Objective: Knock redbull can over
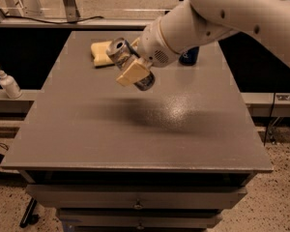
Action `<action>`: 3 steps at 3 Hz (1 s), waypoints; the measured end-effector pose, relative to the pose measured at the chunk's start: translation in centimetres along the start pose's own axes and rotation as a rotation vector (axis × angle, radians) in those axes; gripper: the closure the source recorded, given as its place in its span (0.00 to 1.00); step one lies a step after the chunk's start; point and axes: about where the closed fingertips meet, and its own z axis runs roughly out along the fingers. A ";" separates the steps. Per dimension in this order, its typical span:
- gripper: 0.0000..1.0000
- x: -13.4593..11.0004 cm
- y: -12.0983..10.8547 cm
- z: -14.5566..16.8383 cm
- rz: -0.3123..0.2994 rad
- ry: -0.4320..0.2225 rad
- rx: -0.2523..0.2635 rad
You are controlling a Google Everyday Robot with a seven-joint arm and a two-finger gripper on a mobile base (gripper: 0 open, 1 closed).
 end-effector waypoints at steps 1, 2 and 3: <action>1.00 1.6 0.7 -0.3 -0.049 0.103 -0.038; 1.00 1.5 3.6 2.5 -0.068 0.154 -0.129; 0.81 1.1 6.4 4.8 -0.096 0.194 -0.212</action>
Offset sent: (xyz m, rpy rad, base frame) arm -0.0541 0.0427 -0.0650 -0.2548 0.1282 0.1971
